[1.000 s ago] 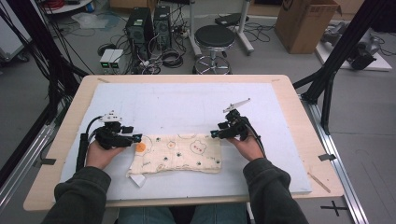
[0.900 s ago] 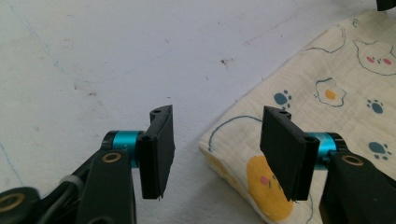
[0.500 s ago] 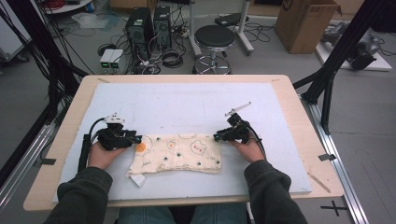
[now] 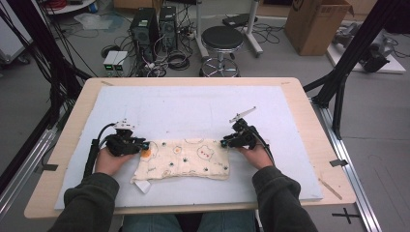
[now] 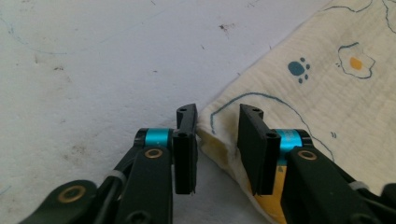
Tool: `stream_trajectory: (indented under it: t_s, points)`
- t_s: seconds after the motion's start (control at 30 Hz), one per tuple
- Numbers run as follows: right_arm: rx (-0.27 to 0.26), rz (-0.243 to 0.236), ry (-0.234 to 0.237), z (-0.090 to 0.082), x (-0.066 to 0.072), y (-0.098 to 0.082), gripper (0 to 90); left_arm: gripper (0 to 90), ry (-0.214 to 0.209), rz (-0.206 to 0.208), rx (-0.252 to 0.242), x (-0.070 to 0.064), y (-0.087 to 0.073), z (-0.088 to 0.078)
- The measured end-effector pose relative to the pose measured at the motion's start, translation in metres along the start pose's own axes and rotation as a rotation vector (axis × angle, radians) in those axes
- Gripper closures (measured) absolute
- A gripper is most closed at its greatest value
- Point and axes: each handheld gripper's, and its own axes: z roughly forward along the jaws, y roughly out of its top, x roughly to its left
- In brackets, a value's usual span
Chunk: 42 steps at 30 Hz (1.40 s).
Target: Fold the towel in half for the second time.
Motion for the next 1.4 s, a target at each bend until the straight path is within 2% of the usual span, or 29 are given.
stream_trajectory:
  t_s: [0.17, 0.23, 0.27, 0.37, 0.73, 0.9, 1.03, 1.4]
  points:
    - [0.004, -0.024, -0.017, 0.000, 0.001, 0.001, 74.5, 78.4, 0.003, 0.005, 0.001, -0.001, 0.000, 0.000]
    - [0.007, -0.023, -0.005, 0.000, 0.002, 0.001, 78.6, 81.3, 0.001, 0.017, 0.004, -0.001, 0.000, -0.001]
    - [0.007, -0.035, -0.010, 0.001, 0.002, 0.001, 79.2, 82.4, 0.001, 0.017, 0.003, -0.001, 0.000, -0.001]
    - [0.007, -0.030, -0.004, 0.001, 0.002, 0.001, 80.2, 83.8, 0.003, 0.012, 0.001, -0.001, 0.000, -0.001]
    - [-0.014, -0.009, 0.045, -0.001, -0.002, 0.000, 83.4, 85.6, -0.001, 0.007, -0.016, 0.000, 0.001, -0.007]
    - [-0.026, -0.012, 0.047, -0.004, 0.000, 0.001, 83.4, 85.9, -0.002, 0.004, -0.037, -0.001, 0.001, -0.012]
    - [-0.050, 0.003, 0.060, -0.009, 0.000, 0.000, 83.4, 86.0, 0.000, 0.020, -0.038, -0.003, 0.002, -0.014]
    - [-0.094, 0.002, 0.082, -0.019, 0.002, -0.001, 83.5, 86.2, -0.006, 0.010, -0.073, -0.005, 0.003, -0.023]
